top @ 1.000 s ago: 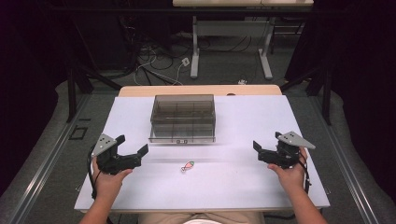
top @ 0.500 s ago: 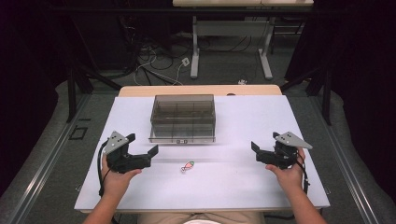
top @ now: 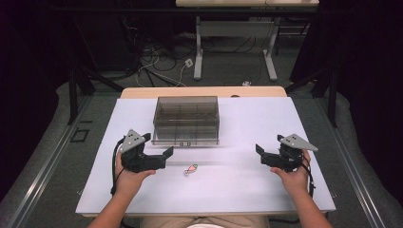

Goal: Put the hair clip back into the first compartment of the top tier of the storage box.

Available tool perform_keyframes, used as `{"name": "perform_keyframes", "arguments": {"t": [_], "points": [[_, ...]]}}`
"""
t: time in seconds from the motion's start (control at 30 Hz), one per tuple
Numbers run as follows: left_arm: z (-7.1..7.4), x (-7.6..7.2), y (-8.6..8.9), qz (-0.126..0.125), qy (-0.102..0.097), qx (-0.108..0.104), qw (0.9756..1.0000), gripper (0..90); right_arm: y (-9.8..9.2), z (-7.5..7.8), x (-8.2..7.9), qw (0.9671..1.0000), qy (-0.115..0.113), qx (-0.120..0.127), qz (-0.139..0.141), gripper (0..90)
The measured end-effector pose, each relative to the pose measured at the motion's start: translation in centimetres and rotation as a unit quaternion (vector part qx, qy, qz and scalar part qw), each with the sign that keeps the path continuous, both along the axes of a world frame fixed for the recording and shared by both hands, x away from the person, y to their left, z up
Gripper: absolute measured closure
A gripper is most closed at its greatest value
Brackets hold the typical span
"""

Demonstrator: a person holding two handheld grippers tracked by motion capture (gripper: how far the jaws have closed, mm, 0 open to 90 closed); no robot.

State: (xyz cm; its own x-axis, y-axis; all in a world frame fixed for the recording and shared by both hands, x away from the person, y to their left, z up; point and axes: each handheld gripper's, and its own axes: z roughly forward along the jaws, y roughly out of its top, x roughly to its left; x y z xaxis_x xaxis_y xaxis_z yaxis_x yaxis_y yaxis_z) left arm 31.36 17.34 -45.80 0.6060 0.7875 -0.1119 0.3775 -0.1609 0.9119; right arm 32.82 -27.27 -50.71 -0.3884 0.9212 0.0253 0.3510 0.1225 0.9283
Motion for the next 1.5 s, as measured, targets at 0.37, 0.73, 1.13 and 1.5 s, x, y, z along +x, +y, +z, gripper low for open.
{"name": "perform_keyframes", "arguments": {"t": [0.37,0.73,1.13,1.5], "points": [[0.3,0.5,-2.4,-0.017,0.006,0.002,0.9998,6.9,0.0,-0.1,0.1,1.0000,0.002,0.007,-0.002,8.5],[-0.6,1.0,-3.5,-0.018,0.019,0.007,0.9996,15.2,-0.1,-0.2,0.2,1.0000,0.007,0.001,0.006,9.1],[-2.2,1.0,-4.0,-0.017,0.040,0.028,0.9987,24.7,0.1,-0.4,0.3,0.9999,0.012,0.000,0.010,9.3],[-3.4,0.9,-4.2,-0.018,0.058,0.038,0.9975,36.3,0.0,-0.4,0.3,0.9998,0.014,-0.001,0.012,9.3]]}}
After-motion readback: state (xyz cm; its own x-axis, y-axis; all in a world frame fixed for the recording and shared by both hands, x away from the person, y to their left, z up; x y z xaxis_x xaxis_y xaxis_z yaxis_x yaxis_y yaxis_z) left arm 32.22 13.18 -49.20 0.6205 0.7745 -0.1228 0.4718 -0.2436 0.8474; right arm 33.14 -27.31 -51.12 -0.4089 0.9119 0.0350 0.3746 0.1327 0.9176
